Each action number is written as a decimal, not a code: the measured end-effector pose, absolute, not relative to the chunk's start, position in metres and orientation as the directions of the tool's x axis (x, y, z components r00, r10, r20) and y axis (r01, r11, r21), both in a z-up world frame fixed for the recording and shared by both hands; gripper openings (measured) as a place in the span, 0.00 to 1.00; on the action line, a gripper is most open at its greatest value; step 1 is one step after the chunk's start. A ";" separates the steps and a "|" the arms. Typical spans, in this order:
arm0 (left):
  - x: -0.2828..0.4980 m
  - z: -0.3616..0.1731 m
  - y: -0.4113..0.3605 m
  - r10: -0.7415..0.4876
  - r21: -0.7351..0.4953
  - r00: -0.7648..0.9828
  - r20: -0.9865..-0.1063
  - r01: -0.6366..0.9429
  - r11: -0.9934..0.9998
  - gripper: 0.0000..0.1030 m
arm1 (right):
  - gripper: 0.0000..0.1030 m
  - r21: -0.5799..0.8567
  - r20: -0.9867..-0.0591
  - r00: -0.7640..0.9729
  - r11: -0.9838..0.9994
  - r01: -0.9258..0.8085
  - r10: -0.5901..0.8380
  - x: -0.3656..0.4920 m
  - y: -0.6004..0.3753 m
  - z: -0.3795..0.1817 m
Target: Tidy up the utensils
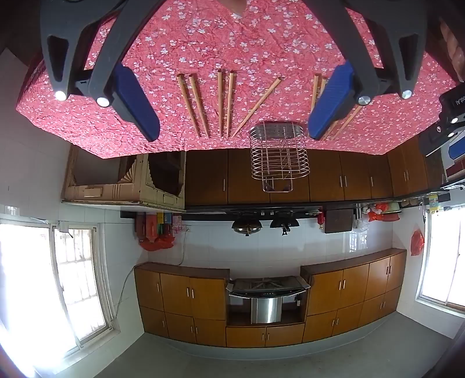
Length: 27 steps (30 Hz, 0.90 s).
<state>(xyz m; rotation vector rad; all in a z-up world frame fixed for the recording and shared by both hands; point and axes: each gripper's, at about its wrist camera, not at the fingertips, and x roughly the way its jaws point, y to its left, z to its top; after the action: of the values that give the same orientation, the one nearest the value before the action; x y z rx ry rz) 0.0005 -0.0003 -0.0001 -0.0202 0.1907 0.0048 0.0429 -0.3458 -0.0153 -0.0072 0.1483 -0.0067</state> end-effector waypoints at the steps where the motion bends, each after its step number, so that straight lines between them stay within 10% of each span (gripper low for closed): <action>1: 0.001 0.000 0.000 0.002 -0.018 0.982 -0.188 -0.006 1.000 0.98 | 0.96 -0.007 -0.146 0.989 1.000 0.005 -0.006 0.043 -0.346 -0.015; 27: 0.001 -0.002 -0.001 0.003 -0.026 0.983 -0.186 -0.008 1.000 0.98 | 0.96 -0.005 -0.142 0.990 1.000 0.008 -0.008 0.041 -0.348 -0.015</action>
<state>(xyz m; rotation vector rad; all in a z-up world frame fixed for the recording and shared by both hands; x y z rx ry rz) 0.0012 -0.0007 -0.0016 -0.0267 0.1868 0.0052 0.0405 -0.3482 -0.0155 -0.0044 0.1422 -0.0082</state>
